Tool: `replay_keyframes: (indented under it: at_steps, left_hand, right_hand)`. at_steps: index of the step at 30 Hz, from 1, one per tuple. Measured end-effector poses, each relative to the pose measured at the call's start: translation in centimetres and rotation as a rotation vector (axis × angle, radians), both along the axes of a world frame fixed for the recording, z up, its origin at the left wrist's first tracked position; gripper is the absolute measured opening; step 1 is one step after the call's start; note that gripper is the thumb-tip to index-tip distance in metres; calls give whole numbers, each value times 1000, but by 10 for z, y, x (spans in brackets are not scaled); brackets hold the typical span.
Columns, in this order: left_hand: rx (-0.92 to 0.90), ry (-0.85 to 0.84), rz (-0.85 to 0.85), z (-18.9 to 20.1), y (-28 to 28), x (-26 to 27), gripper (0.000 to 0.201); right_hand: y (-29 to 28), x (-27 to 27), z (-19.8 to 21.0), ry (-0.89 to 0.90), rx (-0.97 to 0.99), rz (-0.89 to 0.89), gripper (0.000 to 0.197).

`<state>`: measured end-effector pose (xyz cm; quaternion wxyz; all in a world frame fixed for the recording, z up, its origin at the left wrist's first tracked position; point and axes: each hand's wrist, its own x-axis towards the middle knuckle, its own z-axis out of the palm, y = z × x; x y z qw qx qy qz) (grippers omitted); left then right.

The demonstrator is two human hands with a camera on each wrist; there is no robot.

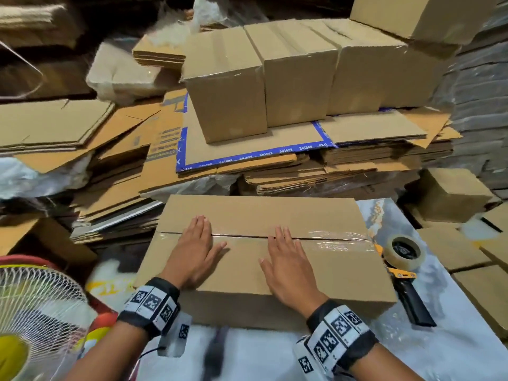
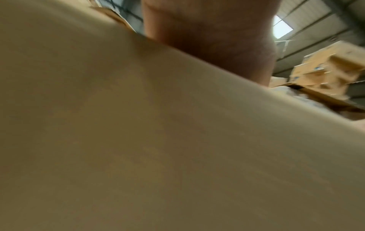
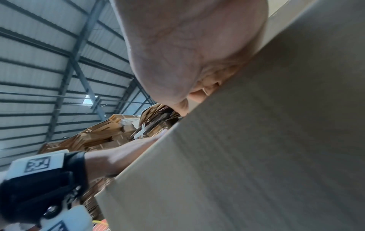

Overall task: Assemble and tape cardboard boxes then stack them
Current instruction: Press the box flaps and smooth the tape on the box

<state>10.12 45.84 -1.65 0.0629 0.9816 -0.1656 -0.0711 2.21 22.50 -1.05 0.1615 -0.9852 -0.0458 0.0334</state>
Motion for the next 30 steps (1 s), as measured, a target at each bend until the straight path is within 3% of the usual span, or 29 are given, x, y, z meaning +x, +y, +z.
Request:
replay_keyframes:
  at_steps: [3,6,10,13,15,17,19,22,25,27,30]
  left_hand:
    - [28,-18,115,-4,58,13,106]
    - [-32,4,194,-10,78,17,88]
    - [-394,56,361,-15,90,27,77]
    - [-655,222,489,-11,107,32,77]
    - [-896,328,525,-11,112,30,45]
    - [-992,345,531,-16,114,28,26]
    - [-986,307,548,-23,115,24,31]
    - [-932,230,640,-53,111,13,58]
    - [-1008,145,712,-56,82,-21,51]
    - [-1060,153,684,-50,64,-42,47]
    - [-1041,220,666,-31,59,-49,67]
  right_hand:
    - [27,9,4,23,21,61,65]
    - [53,20,4,47,25,82,68]
    - [72,25,-6,126,-40,50,74]
    - [75,24,-10,120,-85,59,76]
    - [75,25,-10,125,-88,68,79]
    - [73,29,-11,121,-102,86,81]
    - [67,37,-12,110,-117,127,79]
    - [47,58,-13,66,-109,226,70]
    - [22,77,-12,9,-114,301,63]
    - [7,83,-14,-41,-131,261,60]
    - [-6,76,-18,-91,-143,64,64]
